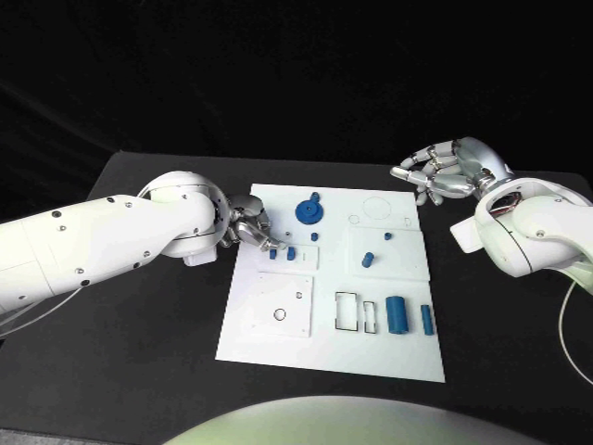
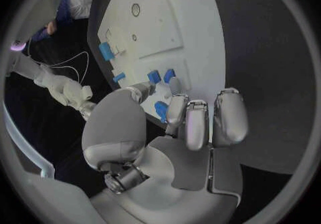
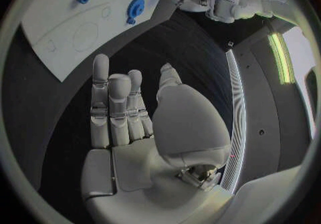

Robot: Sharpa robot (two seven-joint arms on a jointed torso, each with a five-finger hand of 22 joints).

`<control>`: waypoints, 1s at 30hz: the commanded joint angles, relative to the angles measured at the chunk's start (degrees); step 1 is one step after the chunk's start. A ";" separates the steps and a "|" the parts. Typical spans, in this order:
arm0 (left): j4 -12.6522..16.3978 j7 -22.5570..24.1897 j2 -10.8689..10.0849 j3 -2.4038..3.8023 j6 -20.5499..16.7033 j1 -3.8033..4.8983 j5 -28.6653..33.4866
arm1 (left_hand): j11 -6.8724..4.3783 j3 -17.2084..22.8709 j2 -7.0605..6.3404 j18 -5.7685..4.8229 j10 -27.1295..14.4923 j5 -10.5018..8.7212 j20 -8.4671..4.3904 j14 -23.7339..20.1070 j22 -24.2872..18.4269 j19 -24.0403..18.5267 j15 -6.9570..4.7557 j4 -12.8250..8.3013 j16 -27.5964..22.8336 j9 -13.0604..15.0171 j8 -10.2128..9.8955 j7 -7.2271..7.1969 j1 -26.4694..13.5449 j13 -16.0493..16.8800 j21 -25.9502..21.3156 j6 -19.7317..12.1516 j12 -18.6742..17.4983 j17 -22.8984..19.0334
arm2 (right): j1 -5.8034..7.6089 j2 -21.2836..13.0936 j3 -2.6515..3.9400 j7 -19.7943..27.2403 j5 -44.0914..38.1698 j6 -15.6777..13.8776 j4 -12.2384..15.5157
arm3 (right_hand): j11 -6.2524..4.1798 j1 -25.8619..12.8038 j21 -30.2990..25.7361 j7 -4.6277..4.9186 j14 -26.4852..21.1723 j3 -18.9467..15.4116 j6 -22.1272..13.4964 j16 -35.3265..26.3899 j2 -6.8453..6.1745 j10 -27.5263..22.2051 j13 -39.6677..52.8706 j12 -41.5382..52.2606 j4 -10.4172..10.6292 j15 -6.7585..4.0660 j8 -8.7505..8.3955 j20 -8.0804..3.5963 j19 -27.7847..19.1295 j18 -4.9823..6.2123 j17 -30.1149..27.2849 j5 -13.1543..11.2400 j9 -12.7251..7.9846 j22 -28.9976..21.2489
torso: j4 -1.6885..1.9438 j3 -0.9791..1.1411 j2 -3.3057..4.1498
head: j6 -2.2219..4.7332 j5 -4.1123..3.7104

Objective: Assemble the parts on the task board

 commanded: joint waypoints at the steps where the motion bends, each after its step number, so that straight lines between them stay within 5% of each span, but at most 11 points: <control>1: 0.63 1.00 -0.34 0.62 -3.92 0.06 0.97 | -0.04 -0.46 0.35 -0.78 0.14 0.05 -0.39 4.06 0.04 0.13 -0.36 0.09 0.30 -0.08 -0.36 0.01 -0.56 -0.08 -0.13 0.17 0.06 6.49 | -0.05 0.09 0.01 0.70 -0.19 0.20 -0.01 | 0.07 -0.52 -0.33 -0.12 0.25 -0.40 -0.46 -0.13 -0.12 -0.48 -0.05 0.34 -0.01 0.05 0.27 0.00 0.43 0.24 -0.04 -0.09 -0.07 -0.05 | -0.04 0.02 -0.04 | 0.23 0.03; 6: 1.34 5.32 -0.71 1.41 -9.81 0.23 4.16 | 0.11 -1.03 1.23 -0.51 -1.07 0.48 -0.39 4.02 -1.37 -0.49 -0.32 -0.12 0.27 -0.12 -0.77 0.21 0.84 -1.89 -0.92 -0.79 -0.90 6.39 | -0.08 0.12 0.00 0.79 -0.09 0.07 -0.15 | 0.08 -0.61 -0.38 -0.11 0.17 -0.40 -0.48 -0.37 -0.06 -0.52 -0.08 0.33 -0.02 0.06 0.29 0.01 0.41 0.24 -0.25 -0.07 -0.08 -0.08 | -0.01 0.07 -0.11 | 0.44 -0.13; 8: 1.43 8.43 -0.52 1.53 -12.03 0.28 6.04 | 0.92 -1.26 0.63 0.39 -5.64 0.66 0.01 3.87 -6.40 -2.83 0.28 -0.98 0.12 -0.41 -1.94 1.20 6.10 -8.50 -3.94 -3.47 -4.74 5.95 | -0.09 0.13 0.00 0.82 -0.07 0.01 -0.20 | 0.08 -0.60 -0.39 -0.11 0.14 -0.40 -0.49 -0.44 -0.04 -0.54 -0.09 0.33 -0.03 0.07 0.29 0.01 0.41 0.24 -0.30 -0.06 -0.09 -0.09 | 0.00 0.07 -0.02 | 0.58 -0.23; 9: 1.42 9.83 -0.37 1.54 -12.80 0.29 6.56 | 2.39 -1.22 0.42 1.98 -14.04 0.64 0.64 2.39 -15.40 -7.39 1.41 -0.88 -1.29 -1.31 -3.55 2.61 9.29 -19.67 -9.64 -6.30 -11.85 2.03 | -0.10 0.13 0.00 0.83 -0.07 -0.01 -0.21 | 0.09 -0.57 -0.42 -0.11 0.11 -0.38 -0.50 -0.52 0.00 -0.56 -0.11 0.33 -0.06 0.07 0.30 0.01 0.40 0.24 -0.36 -0.05 -0.09 -0.10 | -0.01 0.07 -0.03 | 0.61 -0.26; 10: 1.40 11.76 -0.14 1.50 -13.76 0.30 6.96 | 3.33 -1.11 0.24 3.34 -20.53 0.63 1.54 -3.68 -23.76 -11.88 2.71 -0.91 -7.21 -2.13 -4.55 3.94 12.03 -27.75 -15.53 -8.11 -17.71 -10.98 | -0.10 0.13 0.00 0.87 -0.06 -0.03 -0.23 | 0.09 -0.44 -0.48 -0.10 0.05 -0.33 -0.53 -0.68 0.07 -0.63 -0.16 0.32 -0.11 0.08 0.32 0.02 0.39 0.24 -0.44 -0.03 -0.10 -0.14 | -0.01 0.07 -0.03 | 0.61 -0.26; 11: 1.36 13.79 0.13 1.38 -14.72 0.30 7.10 | 4.48 -0.26 0.16 4.43 -22.38 0.60 2.13 -6.78 -30.07 -15.26 3.45 -1.69 -10.35 -3.31 -5.89 5.05 15.23 -28.90 -20.30 -9.82 -19.42 -16.26 | -0.10 0.14 0.00 0.91 -0.06 -0.04 -0.26 | 0.09 -0.36 -0.51 -0.10 0.02 -0.30 -0.55 -0.79 0.09 -0.66 -0.19 0.32 -0.13 0.08 0.34 0.03 0.38 0.24 -0.51 -0.03 -0.11 -0.16 | -0.01 0.05 0.01 | 0.65 -0.34; 12: 1.31 15.46 0.37 1.24 -15.47 0.30 7.02 | 4.65 0.13 -0.01 4.75 -23.02 0.71 2.41 -7.77 -32.23 -16.35 3.62 -2.23 -11.35 -3.84 -6.47 5.37 16.58 -29.26 -21.92 -10.39 -19.92 -18.05 | -0.11 0.14 0.00 0.94 -0.05 -0.05 -0.29 | 0.10 -0.04 -0.61 -0.09 -0.09 -0.22 -0.58 -1.08 0.18 -0.78 -0.27 0.29 -0.18 0.09 0.38 0.05 0.36 0.24 -0.68 -0.02 -0.12 -0.21 | 0.00 0.02 0.05 | 0.75 -0.47; 15: 1.00 20.85 1.29 0.64 -17.75 0.28 5.37 | 6.96 3.50 -0.89 5.02 -29.97 0.52 4.31 -21.74 -37.17 -21.26 5.79 -4.31 -23.94 -7.87 -10.30 7.60 22.71 -34.52 -28.73 -12.22 -27.69 -37.32 | -0.11 0.17 0.00 1.02 -0.05 -0.02 -0.42 | 0.12 2.03 -1.09 -0.06 -0.55 0.35 -0.78 -2.61 0.64 -1.30 -0.79 0.10 -0.30 0.12 0.60 0.11 0.28 0.25 -1.54 -0.04 -0.21 -0.51 | 0.00 -0.03 0.05 | 0.95 -0.73; 18: 0.42 25.97 2.45 -0.07 -19.63 0.24 1.30 | 7.67 3.95 -1.72 5.24 -30.81 0.08 5.27 -23.81 -38.43 -21.79 6.55 -5.90 -25.09 -12.27 -13.63 7.98 24.96 -40.64 -30.84 -12.88 -34.38 -38.51 | -0.12 0.17 0.00 1.10 -0.04 -0.01 -0.54 | 0.11 3.02 -1.29 -0.06 -0.54 0.62 -0.83 -2.92 0.82 -1.41 -1.06 0.06 -0.33 0.12 0.73 0.12 0.32 0.25 -1.46 -0.04 -0.26 -0.64 | -0.04 -0.05 0.04 | 1.04 -0.93; 23: -1.66 31.01 4.94 -1.24 -19.77 0.19 -8.87 | 7.90 2.91 -2.24 5.24 -30.81 0.17 5.45 -24.98 -38.30 -22.48 6.73 -7.82 -25.28 -16.63 -15.80 7.72 26.24 -46.74 -30.99 -11.49 -40.81 -39.64 | -0.16 0.24 0.00 1.21 -0.04 -0.02 -0.68 | 0.10 3.40 -1.36 -0.06 -0.56 0.71 -0.85 -3.13 0.84 -1.45 -1.16 0.04 -0.36 0.12 0.77 0.12 0.34 0.25 -1.54 -0.04 -0.28 -0.69 | -0.01 -0.02 0.05 | 1.14 -1.06; 30: -4.67 32.60 7.67 -2.30 -18.85 0.14 -17.31 | 8.08 1.72 -2.30 5.25 -29.71 0.11 5.55 -23.20 -37.40 -21.51 6.78 -8.51 -23.23 -19.74 -17.34 7.50 26.14 -50.29 -29.54 -10.08 -44.06 -40.10 | -0.21 0.40 0.00 1.27 -0.02 0.01 -0.70 | 0.10 3.50 -1.38 -0.06 -0.57 0.73 -0.85 -3.22 0.84 -1.46 -1.19 0.04 -0.37 0.12 0.79 0.12 0.34 0.25 -1.60 -0.04 -0.29 -0.70 | -0.04 0.02 0.09 | 1.37 -1.00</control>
